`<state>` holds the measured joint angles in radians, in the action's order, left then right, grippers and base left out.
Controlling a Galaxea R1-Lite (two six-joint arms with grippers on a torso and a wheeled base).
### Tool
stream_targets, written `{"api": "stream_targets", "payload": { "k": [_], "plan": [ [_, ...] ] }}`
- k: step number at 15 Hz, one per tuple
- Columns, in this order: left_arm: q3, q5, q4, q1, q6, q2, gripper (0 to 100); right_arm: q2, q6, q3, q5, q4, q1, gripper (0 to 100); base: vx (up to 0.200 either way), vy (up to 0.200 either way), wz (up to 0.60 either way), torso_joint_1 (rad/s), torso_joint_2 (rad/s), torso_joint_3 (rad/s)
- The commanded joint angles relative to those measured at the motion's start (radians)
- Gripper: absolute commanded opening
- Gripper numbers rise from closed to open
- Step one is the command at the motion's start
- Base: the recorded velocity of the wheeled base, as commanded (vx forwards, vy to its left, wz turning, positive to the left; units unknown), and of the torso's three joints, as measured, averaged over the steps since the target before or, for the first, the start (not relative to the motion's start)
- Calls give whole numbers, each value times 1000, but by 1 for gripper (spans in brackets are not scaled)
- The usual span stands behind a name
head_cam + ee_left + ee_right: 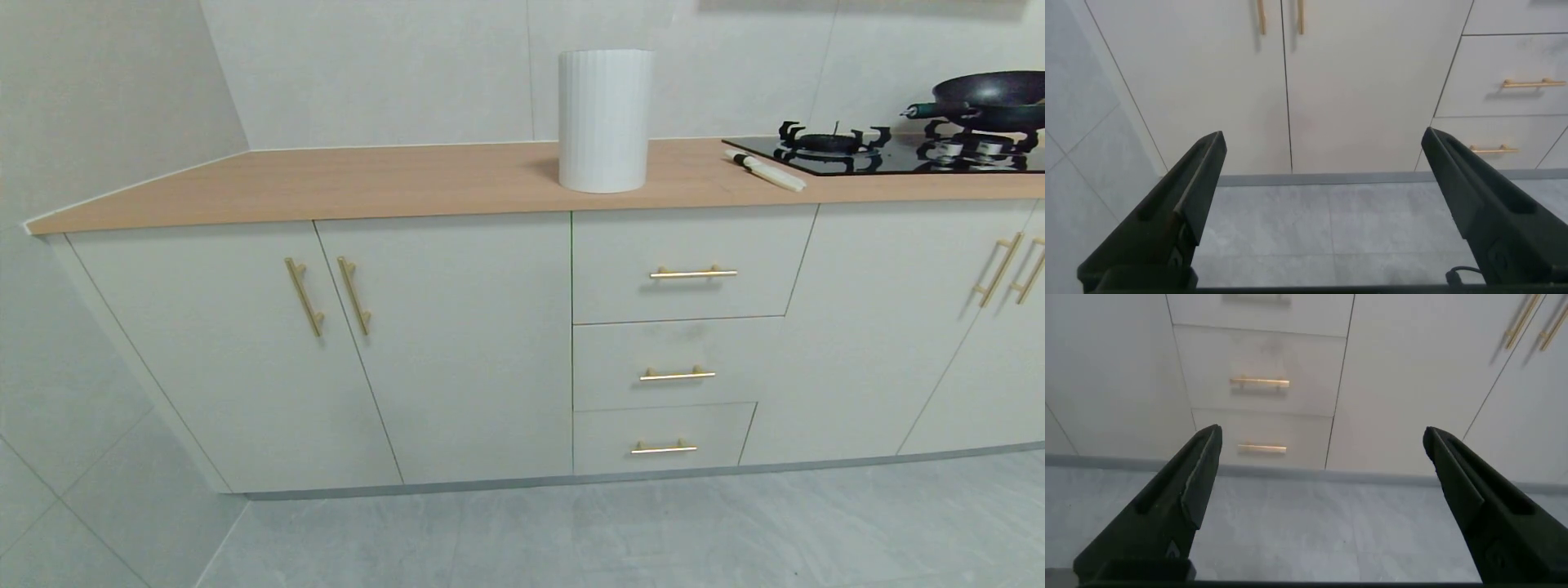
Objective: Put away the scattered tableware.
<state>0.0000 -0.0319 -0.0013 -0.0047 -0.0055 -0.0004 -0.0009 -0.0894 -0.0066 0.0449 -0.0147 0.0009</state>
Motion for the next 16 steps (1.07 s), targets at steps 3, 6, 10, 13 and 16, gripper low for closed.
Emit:
{"api": "stream_targets", "payload": {
  "k": [3,6,10,13,16],
  "plan": [
    [0,0,0,0,-1,0,100,5,-6,7,4,-2,1,100,0,0,0,0,0,0],
    [0,1,0,0,2,0,100,4,-3,7,3,-1,1,100,0,0,0,0,0,0],
    [0,0,0,0,-1,0,100,2,3,7,1,-2,1,100,50,0,0,2,1,1],
    [0,1,0,-1,-1,0,100,4,3,7,3,-1,1,100,200,0,0,-1,2,2],
    [0,0,0,0,-1,0,100,4,3,7,3,-1,1,100,200,0,0,4,1,5]
  ]
}}
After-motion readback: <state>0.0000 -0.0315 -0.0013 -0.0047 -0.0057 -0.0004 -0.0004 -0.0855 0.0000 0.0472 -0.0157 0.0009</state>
